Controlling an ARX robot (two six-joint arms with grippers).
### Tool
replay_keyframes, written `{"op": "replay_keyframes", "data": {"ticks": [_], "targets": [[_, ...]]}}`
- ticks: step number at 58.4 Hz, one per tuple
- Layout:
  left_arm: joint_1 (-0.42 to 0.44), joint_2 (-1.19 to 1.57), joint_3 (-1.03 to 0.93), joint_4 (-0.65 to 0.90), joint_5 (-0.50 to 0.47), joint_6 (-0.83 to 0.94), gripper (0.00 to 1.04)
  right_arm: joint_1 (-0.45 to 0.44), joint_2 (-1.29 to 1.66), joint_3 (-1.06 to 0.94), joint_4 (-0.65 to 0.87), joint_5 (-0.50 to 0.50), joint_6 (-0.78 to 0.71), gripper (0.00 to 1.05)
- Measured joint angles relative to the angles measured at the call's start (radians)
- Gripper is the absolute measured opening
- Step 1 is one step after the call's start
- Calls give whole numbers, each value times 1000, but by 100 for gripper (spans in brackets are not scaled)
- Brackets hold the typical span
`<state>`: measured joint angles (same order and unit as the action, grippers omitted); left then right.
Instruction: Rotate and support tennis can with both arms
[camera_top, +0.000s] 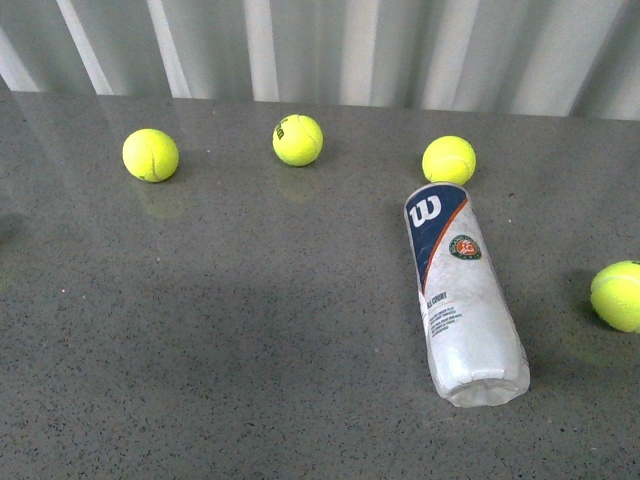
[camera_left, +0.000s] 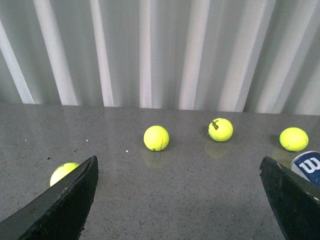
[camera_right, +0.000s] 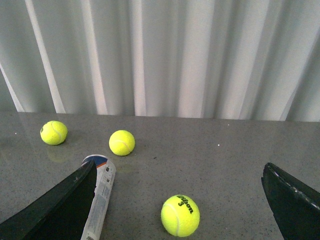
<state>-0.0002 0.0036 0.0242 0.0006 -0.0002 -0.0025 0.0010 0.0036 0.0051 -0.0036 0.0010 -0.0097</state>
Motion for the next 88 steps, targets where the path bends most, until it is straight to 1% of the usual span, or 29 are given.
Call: {"op": "replay_keyframes", "data": {"ticks": [57, 58, 60, 61, 64, 66, 68, 73, 77, 80, 83, 88], "targets": [[0, 0, 0, 0, 0, 0, 98, 0, 0, 0, 0, 0, 0, 98], [0, 0, 0, 0, 0, 0, 98, 0, 10, 5, -16, 6, 3, 98], [0, 0, 0, 0, 0, 0, 98, -2, 71, 66, -154, 13, 22, 98], [0, 0, 0, 0, 0, 0, 98, -4, 99, 87, -198, 13, 26, 98], [0, 0, 0, 0, 1, 0, 98, -32, 254, 206, -393, -15, 44, 98], [0, 0, 0, 0, 1, 0, 98, -49, 321, 251, -433, -32, 53, 98], [0, 0, 0, 0, 1, 0, 98, -66, 378, 286, -426, -40, 57, 98], [0, 0, 0, 0, 0, 0, 98, -95, 542, 390, -314, -15, 71, 98], [0, -1, 0, 0, 0, 0, 98, -100, 663, 462, -218, -7, 88, 98], [0, 0, 0, 0, 0, 0, 98, -98, 797, 541, -134, 16, 101, 98], [0, 0, 0, 0, 0, 0, 98, -95, 920, 616, -85, 42, 121, 98], [0, -1, 0, 0, 0, 0, 98, -81, 1154, 768, -86, 58, 167, 98]]}}
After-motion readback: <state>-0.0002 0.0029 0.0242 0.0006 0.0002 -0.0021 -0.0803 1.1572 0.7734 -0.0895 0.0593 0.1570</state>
